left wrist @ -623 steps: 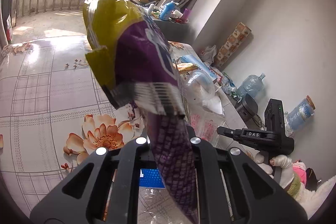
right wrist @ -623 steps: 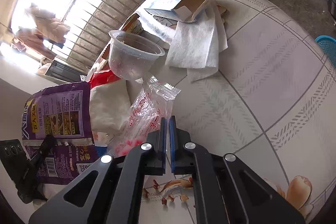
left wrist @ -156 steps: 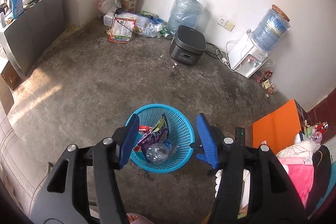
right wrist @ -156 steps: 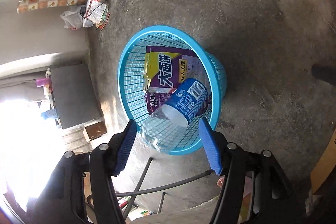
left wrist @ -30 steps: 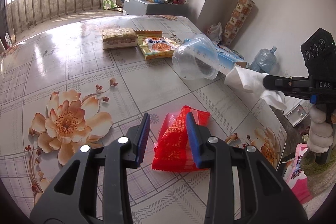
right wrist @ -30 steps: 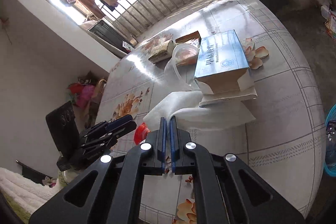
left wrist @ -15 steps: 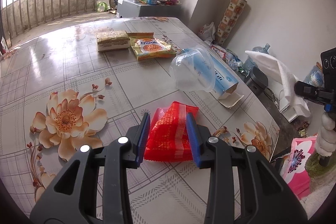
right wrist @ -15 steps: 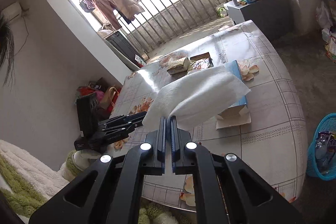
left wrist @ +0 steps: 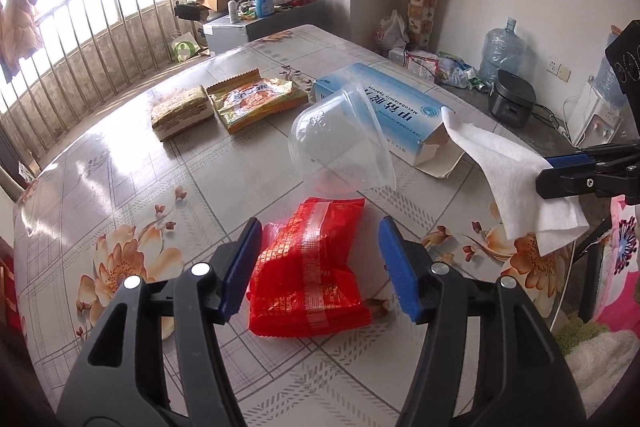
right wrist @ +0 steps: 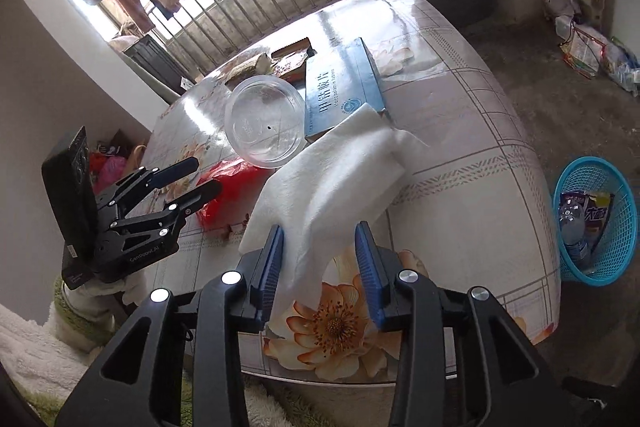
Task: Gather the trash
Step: 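Lift the red bag with the left gripper while the right lifts the white tissue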
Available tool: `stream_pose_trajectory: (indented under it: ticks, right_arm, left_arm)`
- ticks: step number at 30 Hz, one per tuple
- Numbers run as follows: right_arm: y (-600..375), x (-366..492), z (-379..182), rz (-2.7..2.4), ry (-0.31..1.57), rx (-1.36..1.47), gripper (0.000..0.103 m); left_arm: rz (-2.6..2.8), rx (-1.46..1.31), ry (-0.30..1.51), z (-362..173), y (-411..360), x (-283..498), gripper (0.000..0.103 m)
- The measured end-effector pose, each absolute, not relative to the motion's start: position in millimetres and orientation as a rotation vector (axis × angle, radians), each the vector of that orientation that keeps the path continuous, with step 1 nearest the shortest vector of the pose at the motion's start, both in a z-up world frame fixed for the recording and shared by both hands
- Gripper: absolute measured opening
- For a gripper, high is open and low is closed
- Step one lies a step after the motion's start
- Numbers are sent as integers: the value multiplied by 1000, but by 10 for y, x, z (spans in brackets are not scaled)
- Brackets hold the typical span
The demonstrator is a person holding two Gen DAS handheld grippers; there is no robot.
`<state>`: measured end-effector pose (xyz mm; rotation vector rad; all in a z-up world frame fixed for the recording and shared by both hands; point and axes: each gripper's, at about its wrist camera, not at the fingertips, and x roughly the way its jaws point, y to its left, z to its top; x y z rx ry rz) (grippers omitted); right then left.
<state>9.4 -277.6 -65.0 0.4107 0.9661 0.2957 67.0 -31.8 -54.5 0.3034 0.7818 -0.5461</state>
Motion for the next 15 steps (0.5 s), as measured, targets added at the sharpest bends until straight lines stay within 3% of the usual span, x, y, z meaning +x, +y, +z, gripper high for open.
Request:
stream_pose_trajectory:
  ticks: [3, 7, 13, 15]
  right_arm:
    - [-2828, 144, -708, 265, 971, 441, 41]
    - [-2812, 215, -858, 241, 1001, 482, 41]
    - [-2709, 264, -1005, 234, 1019, 486, 41]
    - [-2667, 277, -991, 231, 1014, 469, 34]
  left_arm:
    - [-521, 336, 809, -639, -382, 723, 56]
    - [-502, 307, 875, -784, -335, 838, 42]
    - [-500, 271, 885, -823, -266, 868, 37]
    - [-501, 268, 883, -823, -256, 855, 36]
